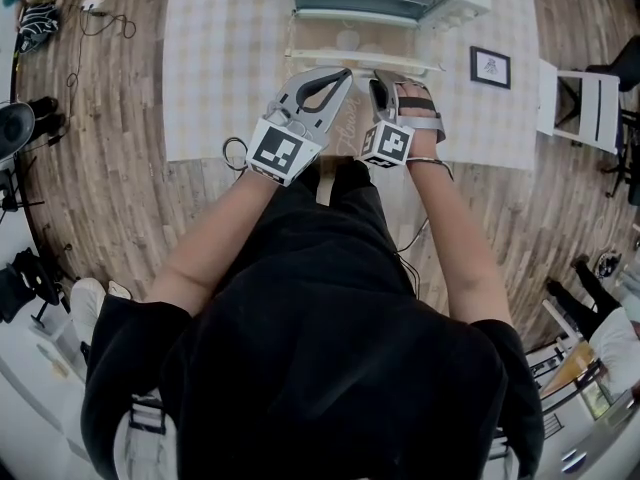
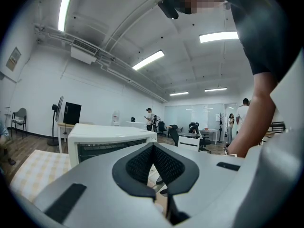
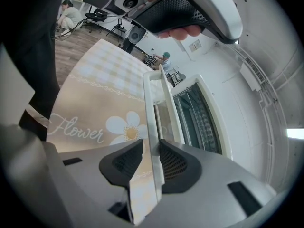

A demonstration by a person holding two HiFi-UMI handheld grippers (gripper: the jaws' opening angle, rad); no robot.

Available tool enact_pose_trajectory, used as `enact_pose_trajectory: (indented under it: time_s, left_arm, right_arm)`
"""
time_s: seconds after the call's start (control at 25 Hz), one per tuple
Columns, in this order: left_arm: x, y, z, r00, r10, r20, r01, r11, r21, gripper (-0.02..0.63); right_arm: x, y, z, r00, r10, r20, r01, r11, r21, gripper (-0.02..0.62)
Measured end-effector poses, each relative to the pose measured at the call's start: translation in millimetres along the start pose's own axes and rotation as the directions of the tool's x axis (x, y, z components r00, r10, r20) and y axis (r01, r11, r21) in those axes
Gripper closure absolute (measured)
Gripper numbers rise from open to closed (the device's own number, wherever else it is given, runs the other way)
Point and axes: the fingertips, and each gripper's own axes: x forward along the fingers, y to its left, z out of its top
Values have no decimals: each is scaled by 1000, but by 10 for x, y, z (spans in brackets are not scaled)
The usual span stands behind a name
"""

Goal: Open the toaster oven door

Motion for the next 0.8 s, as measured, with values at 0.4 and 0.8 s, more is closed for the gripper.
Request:
enact_pose_trajectory:
  time_s: [0.4,0.8]
  left_arm:
    - [-23,-112,-128,1000,-20,-21,20,1000,-4,594]
    - [-42,-135,-260,999,-19,-47,19,1000,-8,592]
  right_arm:
    - [24,305,-80,999,26,-21,-26,1000,13,479]
    - [147,648,-182,996,81,-38,-80,997,23,479]
